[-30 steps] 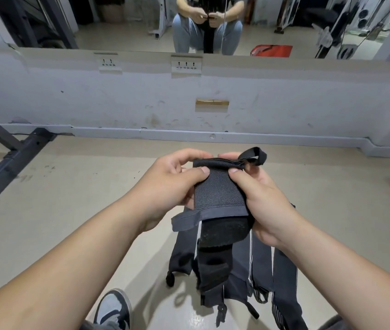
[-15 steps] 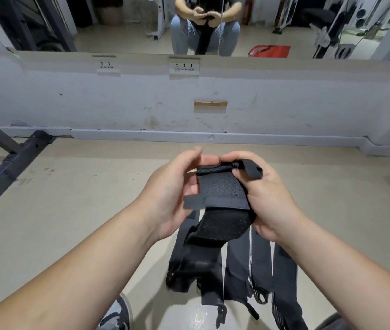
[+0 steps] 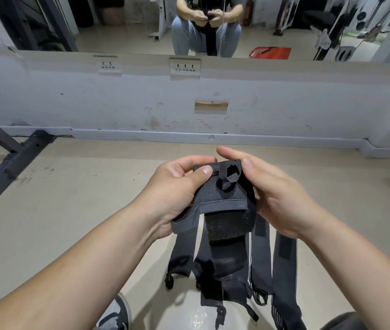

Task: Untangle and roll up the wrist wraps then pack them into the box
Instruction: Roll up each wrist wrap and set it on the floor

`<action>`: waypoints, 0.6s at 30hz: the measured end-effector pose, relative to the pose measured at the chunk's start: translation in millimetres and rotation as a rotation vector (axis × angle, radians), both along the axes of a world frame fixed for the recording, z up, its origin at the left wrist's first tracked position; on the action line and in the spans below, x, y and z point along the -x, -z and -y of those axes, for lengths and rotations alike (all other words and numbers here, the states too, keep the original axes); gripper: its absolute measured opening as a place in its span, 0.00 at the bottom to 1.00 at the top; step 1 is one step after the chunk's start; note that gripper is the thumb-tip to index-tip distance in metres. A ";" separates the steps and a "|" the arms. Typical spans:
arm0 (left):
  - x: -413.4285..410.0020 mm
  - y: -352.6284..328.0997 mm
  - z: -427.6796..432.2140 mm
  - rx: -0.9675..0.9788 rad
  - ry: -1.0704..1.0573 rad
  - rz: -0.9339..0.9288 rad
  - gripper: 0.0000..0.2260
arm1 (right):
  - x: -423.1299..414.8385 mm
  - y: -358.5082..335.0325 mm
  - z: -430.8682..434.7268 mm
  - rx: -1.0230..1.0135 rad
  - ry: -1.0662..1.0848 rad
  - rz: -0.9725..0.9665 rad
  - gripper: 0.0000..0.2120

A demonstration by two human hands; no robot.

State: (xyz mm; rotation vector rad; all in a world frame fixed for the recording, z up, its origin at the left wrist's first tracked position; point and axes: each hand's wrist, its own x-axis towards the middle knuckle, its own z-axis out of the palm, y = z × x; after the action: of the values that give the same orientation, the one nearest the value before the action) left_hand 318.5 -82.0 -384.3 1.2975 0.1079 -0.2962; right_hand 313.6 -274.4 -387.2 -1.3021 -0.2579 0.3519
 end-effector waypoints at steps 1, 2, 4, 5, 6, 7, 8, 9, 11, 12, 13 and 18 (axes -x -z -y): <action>0.3 -0.1 -0.2 -0.007 0.002 0.007 0.10 | 0.2 0.7 -0.3 0.022 0.011 0.020 0.19; 1.2 -0.8 0.0 -0.014 0.006 0.018 0.10 | -0.7 3.0 0.2 0.048 0.027 0.051 0.19; 2.9 -1.2 0.2 -0.020 0.009 0.042 0.10 | -1.4 5.8 -0.4 0.110 0.079 0.135 0.17; 3.7 -1.2 0.5 -0.029 0.007 0.055 0.10 | -1.4 6.7 -1.0 0.127 0.105 0.163 0.15; 4.6 -1.1 0.8 -0.043 0.003 0.067 0.10 | -1.4 7.4 -1.7 0.133 0.125 0.178 0.13; 4.9 -0.5 1.1 -0.059 -0.004 0.078 0.09 | -1.3 7.2 -2.3 0.143 0.144 0.191 0.12; 5.7 -0.8 1.7 -0.070 -0.008 0.087 0.09 | -1.3 6.8 -2.9 0.160 0.164 0.205 0.13; 6.3 -0.8 1.8 -0.076 -0.010 0.098 0.09 | -1.8 6.3 -3.2 0.170 0.173 0.207 0.15; 8.1 -1.6 1.7 -0.129 -0.009 0.146 0.10 | -3.5 5.5 -2.1 0.162 0.157 0.164 0.22; 8.8 -2.1 1.8 -0.169 -0.011 0.176 0.11 | -4.1 5.0 -0.9 0.172 0.143 0.134 0.24; 9.1 -1.3 1.7 -0.198 -0.010 0.203 0.13 | -4.7 5.1 0.8 0.211 0.128 0.124 0.23; 10.9 3.6 3.3 -0.304 -0.012 0.242 0.11 | -6.4 5.6 4.4 0.437 0.087 0.221 0.15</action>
State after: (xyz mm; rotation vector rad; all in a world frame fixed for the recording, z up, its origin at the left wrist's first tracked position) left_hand 307.6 -85.2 -388.0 1.6240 -0.0473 -0.1127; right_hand 320.0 -278.8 -392.8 -1.7817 -0.3203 0.1943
